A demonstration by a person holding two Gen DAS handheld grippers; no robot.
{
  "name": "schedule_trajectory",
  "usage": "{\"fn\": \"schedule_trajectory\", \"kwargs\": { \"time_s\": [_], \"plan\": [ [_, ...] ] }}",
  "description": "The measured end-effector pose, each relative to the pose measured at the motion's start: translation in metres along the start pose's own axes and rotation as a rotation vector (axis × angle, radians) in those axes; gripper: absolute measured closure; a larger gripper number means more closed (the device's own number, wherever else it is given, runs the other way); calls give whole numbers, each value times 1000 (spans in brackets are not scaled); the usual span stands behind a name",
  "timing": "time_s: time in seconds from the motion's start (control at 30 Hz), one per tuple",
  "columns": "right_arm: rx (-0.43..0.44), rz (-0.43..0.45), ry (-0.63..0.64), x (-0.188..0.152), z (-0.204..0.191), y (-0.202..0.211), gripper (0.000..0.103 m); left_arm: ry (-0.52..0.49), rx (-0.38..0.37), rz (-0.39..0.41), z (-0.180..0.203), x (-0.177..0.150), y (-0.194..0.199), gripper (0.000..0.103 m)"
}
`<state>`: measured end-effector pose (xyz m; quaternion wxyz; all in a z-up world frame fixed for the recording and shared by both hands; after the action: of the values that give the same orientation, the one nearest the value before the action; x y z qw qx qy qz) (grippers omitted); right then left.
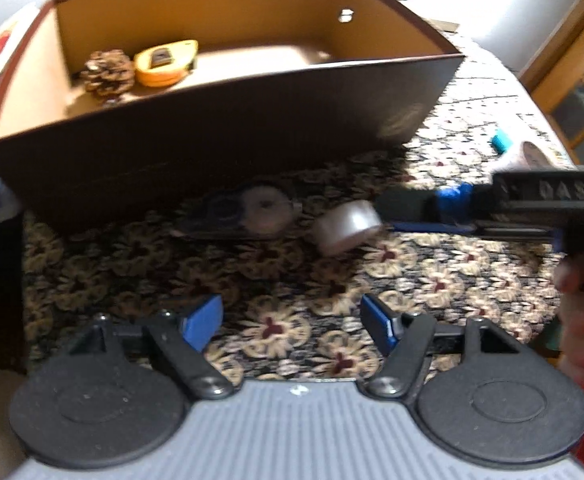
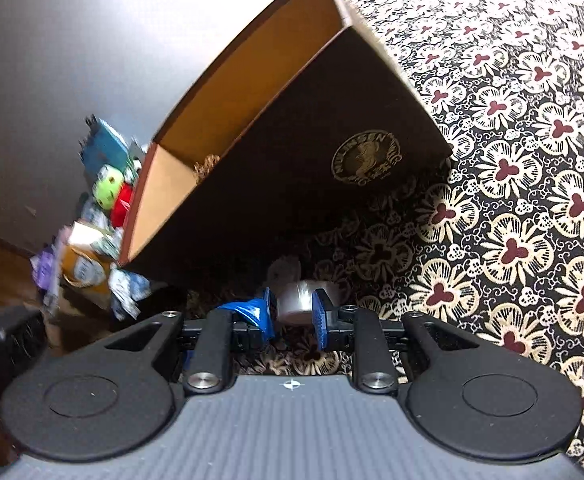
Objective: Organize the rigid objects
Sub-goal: 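Lower the right gripper onto the clear tape roll and close on it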
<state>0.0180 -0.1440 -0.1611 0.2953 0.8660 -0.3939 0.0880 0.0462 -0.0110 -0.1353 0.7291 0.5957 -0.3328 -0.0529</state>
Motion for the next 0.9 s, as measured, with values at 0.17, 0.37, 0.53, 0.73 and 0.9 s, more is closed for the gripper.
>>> {"fn": "schedule_trajectory", "kwargs": {
  "time_s": [0.17, 0.37, 0.53, 0.73, 0.9],
  "plan": [
    [23, 11, -80, 11, 15, -3, 95, 18, -98, 14, 13, 10, -5, 26],
    [41, -29, -105, 14, 22, -12, 95, 31, -152, 44, 22, 23, -7, 27],
    [48, -70, -99, 15, 22, -19, 95, 69, -201, 30, 23, 28, -13, 27],
    [48, -103, -56, 15, 18, -22, 95, 143, -303, 12, 19, 29, -9, 27],
    [35, -132, 56, 14, 11, -24, 95, 171, -374, -19, 17, 24, -8, 27]
  ]
}}
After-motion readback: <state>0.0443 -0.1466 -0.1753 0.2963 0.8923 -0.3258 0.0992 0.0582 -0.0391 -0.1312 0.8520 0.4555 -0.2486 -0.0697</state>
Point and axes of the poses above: each gripper's, at about its wrist camera, not at the fingertips, and y roughly against the way its jaws point, z to its right, x to its top, the point moved 9 cm from there along -y, roughly the way its jaws point, and after that the axes turned 9 degrees about x, right-handed, at the moved point
